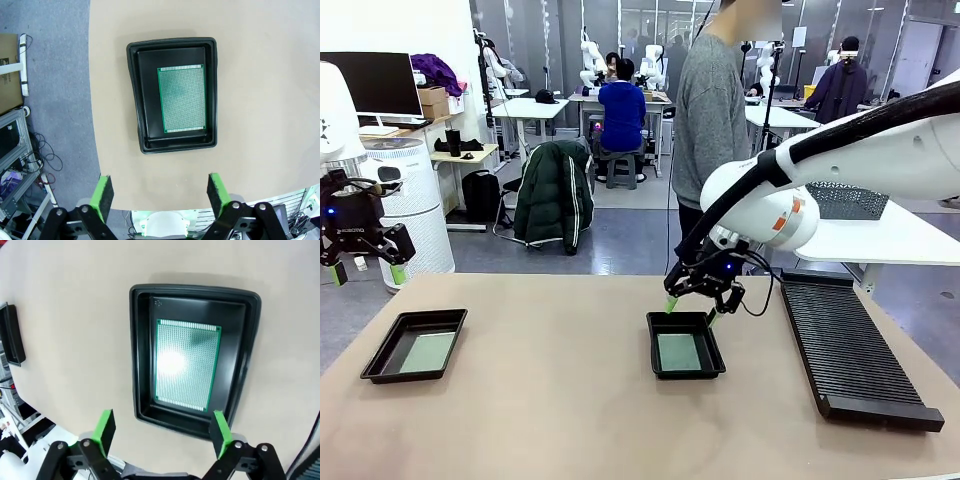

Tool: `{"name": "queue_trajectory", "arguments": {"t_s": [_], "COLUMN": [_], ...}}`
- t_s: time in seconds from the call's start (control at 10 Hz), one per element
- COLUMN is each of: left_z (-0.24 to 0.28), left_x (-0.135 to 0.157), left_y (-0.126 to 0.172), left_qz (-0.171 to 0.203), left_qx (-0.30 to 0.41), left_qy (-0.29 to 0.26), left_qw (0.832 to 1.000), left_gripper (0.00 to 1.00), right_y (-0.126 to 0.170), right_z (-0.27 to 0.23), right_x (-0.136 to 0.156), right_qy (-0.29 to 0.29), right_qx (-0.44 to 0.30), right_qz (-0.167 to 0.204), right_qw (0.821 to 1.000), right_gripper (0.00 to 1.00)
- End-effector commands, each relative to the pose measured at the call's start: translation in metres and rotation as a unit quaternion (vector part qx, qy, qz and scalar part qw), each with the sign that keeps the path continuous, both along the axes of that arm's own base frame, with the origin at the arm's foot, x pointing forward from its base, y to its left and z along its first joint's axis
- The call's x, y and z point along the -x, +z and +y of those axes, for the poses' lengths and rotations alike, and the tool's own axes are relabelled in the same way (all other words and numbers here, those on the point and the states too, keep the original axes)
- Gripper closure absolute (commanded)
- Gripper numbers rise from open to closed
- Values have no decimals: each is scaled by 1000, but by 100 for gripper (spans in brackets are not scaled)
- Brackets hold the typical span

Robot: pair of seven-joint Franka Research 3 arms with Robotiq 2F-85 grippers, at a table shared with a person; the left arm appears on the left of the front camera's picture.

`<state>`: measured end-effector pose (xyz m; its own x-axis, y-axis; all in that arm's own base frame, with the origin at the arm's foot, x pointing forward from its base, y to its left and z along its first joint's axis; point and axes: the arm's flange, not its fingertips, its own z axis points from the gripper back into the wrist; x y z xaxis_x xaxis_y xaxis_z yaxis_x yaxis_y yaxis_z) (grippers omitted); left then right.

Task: Inspect and transfer BCBs to ESD trays.
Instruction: Pick up the Blank PCB from the PCB Rack and place it in the right ESD tray.

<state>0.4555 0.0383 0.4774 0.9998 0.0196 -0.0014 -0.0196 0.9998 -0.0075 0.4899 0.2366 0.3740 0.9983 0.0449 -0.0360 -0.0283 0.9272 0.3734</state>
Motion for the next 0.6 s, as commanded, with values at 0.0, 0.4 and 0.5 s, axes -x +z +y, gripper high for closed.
{"name": "queue_trajectory", "arguments": {"t_s": [0.0, 0.4, 0.5], "left_z": [0, 0, 0], "left_x": [0, 0, 0], "left_y": [-1, -1, -1], "left_qz": [-5, -5, -5], "left_qx": [0, 0, 0], "left_qy": [-2, -2, -2], "left_qw": [1000, 1000, 1000], "left_gripper": [0, 0, 0], "right_y": [18, 42, 44], "right_z": [5, 3, 2], "right_x": [-2, 2, 2], "right_qy": [-1, 1, 3], "right_qx": [32, 64, 67], "right_qz": [18, 31, 33], "right_qw": [999, 997, 997], "right_gripper": [0, 0, 0]}}
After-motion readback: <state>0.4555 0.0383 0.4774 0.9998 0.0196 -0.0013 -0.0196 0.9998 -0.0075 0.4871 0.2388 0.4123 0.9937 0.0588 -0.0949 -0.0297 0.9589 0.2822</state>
